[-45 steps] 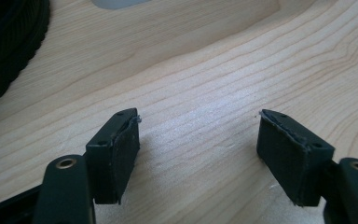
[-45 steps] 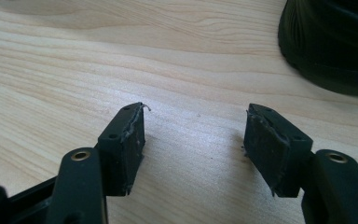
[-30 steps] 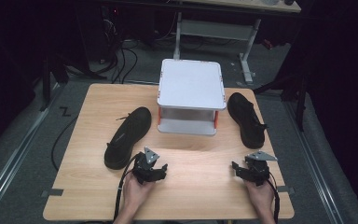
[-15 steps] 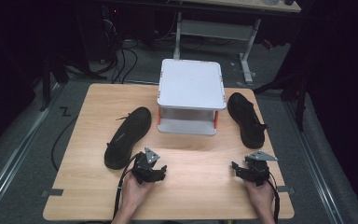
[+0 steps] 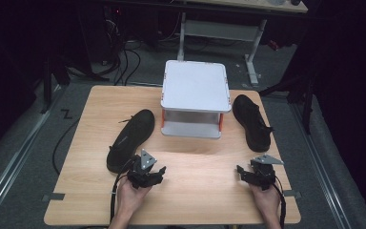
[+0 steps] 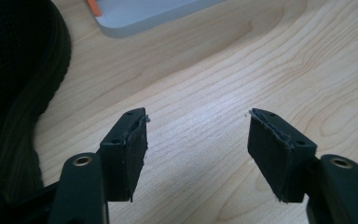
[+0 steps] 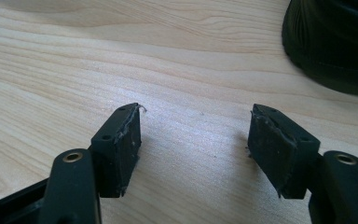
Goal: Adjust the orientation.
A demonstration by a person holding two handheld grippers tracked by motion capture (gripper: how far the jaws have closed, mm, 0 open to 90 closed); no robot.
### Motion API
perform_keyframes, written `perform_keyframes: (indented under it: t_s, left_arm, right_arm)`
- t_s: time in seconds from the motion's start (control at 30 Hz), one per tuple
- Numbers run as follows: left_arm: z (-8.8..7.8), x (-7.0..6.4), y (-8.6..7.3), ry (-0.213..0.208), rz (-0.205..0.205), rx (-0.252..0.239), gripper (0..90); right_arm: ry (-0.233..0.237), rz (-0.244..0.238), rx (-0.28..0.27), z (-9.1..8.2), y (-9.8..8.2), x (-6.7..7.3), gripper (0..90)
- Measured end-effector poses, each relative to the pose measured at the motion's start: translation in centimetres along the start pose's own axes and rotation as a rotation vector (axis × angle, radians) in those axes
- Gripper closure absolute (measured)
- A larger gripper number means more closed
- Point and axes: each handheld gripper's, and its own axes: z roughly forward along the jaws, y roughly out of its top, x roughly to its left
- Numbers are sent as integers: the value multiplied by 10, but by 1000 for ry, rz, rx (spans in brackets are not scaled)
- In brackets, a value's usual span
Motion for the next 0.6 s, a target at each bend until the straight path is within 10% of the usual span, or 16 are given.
perform_keyframes:
  t_s: [0.6]
  left_arm:
    - [-30, 2, 38, -10, -26, -49, 421]
  right_arm:
    - [1, 0, 0, 0, 0, 0, 346]
